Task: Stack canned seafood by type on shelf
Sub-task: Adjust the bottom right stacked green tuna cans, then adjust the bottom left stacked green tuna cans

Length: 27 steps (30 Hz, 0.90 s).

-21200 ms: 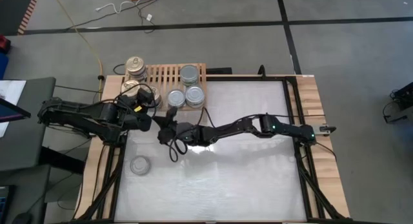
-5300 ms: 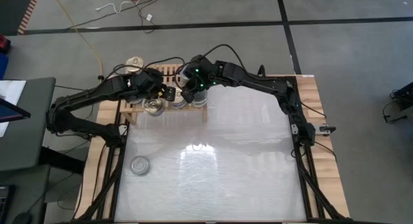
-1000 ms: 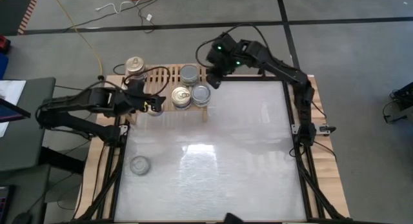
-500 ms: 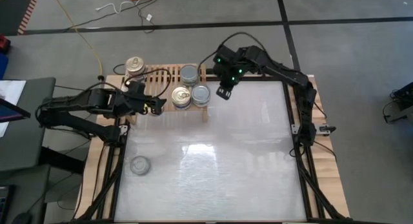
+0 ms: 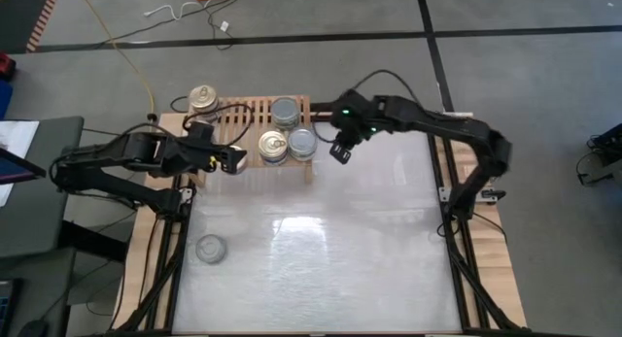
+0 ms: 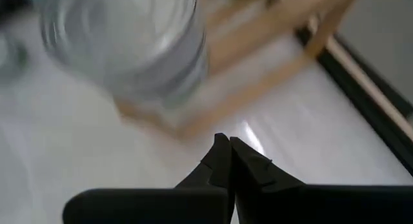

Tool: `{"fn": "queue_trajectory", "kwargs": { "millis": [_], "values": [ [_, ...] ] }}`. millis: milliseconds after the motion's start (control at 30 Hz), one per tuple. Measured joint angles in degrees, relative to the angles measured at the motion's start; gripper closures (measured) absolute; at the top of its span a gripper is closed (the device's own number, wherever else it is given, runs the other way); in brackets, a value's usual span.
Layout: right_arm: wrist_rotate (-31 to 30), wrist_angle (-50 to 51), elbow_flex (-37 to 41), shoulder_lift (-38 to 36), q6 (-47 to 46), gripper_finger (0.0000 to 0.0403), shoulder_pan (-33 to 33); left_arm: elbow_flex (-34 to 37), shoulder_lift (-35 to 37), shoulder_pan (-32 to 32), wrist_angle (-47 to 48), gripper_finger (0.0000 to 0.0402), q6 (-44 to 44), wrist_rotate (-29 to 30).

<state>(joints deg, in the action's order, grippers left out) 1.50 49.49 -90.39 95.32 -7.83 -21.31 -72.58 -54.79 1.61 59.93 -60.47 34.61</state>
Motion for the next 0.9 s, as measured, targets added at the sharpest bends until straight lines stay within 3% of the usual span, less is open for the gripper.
{"fn": "queue_trajectory", "kwargs": {
  "millis": [133,233,500,667,900],
  "values": [
    [0.1,-20.38,12.33,-5.04,-4.96,0.0374,-0.15,0.0,0.19,0.0,0.23,0.0035,0.86,0.02],
    [1.54,-28.59,16.02,-5.14,-8.08,0.0377,0.52,0.0,0.17,0.0,0.23,0.0035,1.32,0.0],
    [2.25,-37.7,16.18,-1.1,-9.3,0.0377,3.25,0.0,0.18,0.0,0.21,0.0035,2.37,0.0],
    [3.31,-37.7,15.44,-0.29,-10.6,0.0378,3.7,0.0,0.18,0.0,0.42,0.0035,2.36,0.0],
    [3.21,-35.2,15.36,-5.51,-10.77,0.0376,1.79,0.0,0.18,0.0,0.71,0.0035,2.32,0.1]
  ]
}}
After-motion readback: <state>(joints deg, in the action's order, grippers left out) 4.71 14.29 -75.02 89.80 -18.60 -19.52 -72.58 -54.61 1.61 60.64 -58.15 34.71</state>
